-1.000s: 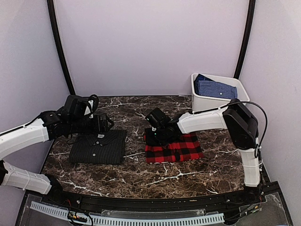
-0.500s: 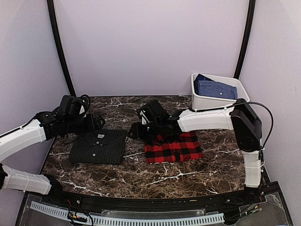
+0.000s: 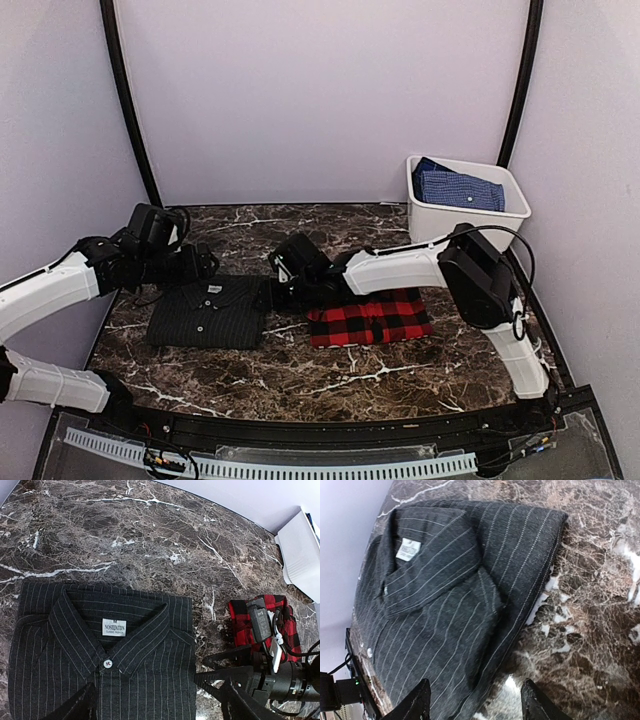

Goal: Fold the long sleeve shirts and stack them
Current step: Move the square-folded shirt to the center of the board.

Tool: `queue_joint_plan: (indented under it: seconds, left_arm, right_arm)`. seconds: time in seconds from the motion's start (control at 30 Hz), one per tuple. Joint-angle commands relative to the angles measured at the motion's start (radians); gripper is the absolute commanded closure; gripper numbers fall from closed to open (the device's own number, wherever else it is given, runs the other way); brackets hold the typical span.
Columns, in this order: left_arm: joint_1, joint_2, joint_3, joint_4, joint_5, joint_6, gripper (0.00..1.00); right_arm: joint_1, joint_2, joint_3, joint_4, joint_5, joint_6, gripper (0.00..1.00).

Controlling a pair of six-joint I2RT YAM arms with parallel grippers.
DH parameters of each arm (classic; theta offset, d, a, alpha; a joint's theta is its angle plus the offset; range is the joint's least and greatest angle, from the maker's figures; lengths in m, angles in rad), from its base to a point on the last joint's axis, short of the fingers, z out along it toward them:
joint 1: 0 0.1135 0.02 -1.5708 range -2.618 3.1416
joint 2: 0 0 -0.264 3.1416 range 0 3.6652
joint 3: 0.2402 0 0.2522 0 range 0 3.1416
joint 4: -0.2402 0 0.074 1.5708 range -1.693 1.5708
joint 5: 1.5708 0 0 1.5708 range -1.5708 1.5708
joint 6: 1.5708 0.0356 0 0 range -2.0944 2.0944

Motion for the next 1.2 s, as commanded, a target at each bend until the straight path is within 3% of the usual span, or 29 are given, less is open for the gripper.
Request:
queue_joint_plan:
  seconds: [0.0, 0.23, 0.4, 0.57, 0.7, 1.17]
  left_arm:
    - [0.011, -0.013, 0.023, -0.035, -0.008, 0.005, 0.17]
    - [0.018, -0.016, 0.024, -0.050, -0.010, 0.007, 0.17]
    - [0.020, -0.016, 0.023, -0.051, -0.007, 0.005, 0.17]
    - [0.020, 0.004, 0.021, -0.040, 0.020, 0.001, 0.17]
    - [0.020, 0.025, 0.018, -0.030, 0.040, -0.002, 0.17]
    - [0.039, 0.109, -0.015, -0.043, 0.046, 0.016, 0.17]
  right_arm:
    - [0.011, 0.054, 0.075, -0.001, 0.002, 0.004, 0.42]
    - [0.033, 0.120, 0.134, -0.023, -0.009, 0.006, 0.50]
    - [0.035, 0.123, 0.130, -0.032, -0.005, 0.002, 0.65]
    - [0.033, 0.110, 0.126, -0.060, -0.002, -0.041, 0.90]
    - [0.025, 0.064, 0.081, -0.078, 0.016, -0.080, 0.99]
    - [-0.077, -0.103, -0.141, -0.108, 0.052, -0.188, 0.98]
